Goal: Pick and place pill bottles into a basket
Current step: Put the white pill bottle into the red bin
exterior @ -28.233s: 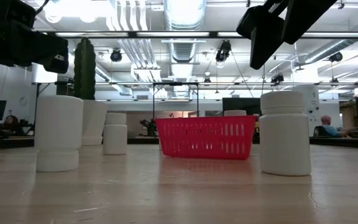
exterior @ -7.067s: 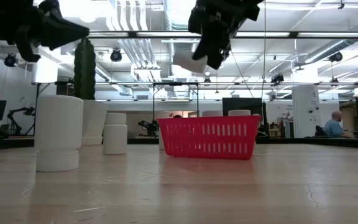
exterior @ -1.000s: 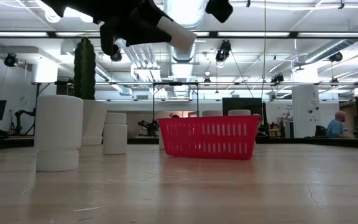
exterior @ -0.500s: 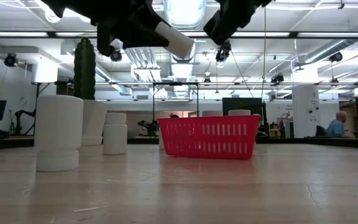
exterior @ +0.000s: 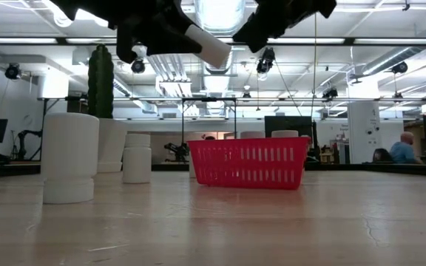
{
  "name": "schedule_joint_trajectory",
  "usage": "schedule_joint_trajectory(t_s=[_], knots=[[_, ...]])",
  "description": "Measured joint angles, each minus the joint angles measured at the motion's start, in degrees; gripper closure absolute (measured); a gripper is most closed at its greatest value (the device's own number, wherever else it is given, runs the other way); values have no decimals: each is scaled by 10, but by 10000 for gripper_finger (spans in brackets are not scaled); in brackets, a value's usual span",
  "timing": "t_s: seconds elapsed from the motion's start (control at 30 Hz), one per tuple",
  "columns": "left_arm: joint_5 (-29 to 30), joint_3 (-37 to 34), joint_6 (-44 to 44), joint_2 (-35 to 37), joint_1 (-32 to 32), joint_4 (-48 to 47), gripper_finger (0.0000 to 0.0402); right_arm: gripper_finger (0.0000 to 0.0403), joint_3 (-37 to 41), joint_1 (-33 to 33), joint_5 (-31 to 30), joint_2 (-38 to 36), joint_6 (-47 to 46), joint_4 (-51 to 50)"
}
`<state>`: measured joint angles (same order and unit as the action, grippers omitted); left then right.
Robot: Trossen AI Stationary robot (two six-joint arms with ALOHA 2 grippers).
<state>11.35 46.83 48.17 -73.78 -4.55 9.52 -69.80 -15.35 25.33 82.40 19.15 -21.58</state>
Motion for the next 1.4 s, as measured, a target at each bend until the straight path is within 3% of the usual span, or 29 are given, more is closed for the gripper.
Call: schedule_joint_trajectory(t_s=[0.2, 0.4, 0.63, 0.93, 1.1, 1.4], knots=[[0, 0, -14, 0, 7, -2, 244, 394, 50, -5, 1, -95, 9, 71], [-1, 0, -15, 0, 10, -1, 239, 394, 189, -8, 3, -199, -12, 266], [-2, -1, -28, 0, 11, -3, 235, 394, 328, -8, 6, -216, -97, 428], [-3, 0, -51, -1, 14, -32, 233, 394, 414, -1, 6, -219, -117, 512], [-2, 5, -75, -4, 26, -42, 232, 394, 429, -2, 6, -218, -117, 510], [-54, 113, -149, -12, 73, -196, 232, 394, 434, -2, 6, -218, -99, 487]])
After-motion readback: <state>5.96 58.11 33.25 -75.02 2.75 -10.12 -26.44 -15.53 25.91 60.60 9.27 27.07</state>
